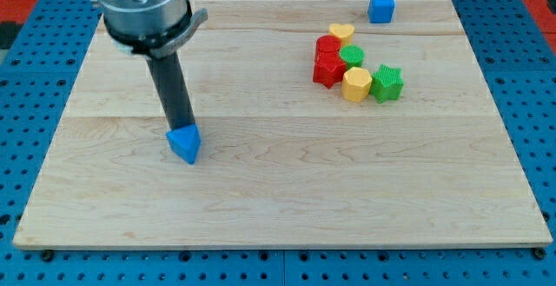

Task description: Push the blue triangle to the bottom left side of the board

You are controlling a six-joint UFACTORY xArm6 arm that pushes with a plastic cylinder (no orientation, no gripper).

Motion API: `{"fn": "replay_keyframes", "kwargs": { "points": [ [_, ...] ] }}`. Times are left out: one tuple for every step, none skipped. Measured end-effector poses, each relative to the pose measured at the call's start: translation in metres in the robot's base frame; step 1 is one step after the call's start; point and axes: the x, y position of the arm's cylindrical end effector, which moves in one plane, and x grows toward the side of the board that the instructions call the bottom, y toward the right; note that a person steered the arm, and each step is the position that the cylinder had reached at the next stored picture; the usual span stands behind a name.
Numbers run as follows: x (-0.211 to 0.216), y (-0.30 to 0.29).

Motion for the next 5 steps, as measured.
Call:
{"fn": "replay_keyframes", "kwargs": {
  "points": [
    [-0.015,0.014],
    [-0.012,0.051],
    [0.025,0.056],
    [0.030,0.000],
    [0.031,-0.029]
  ]
}}
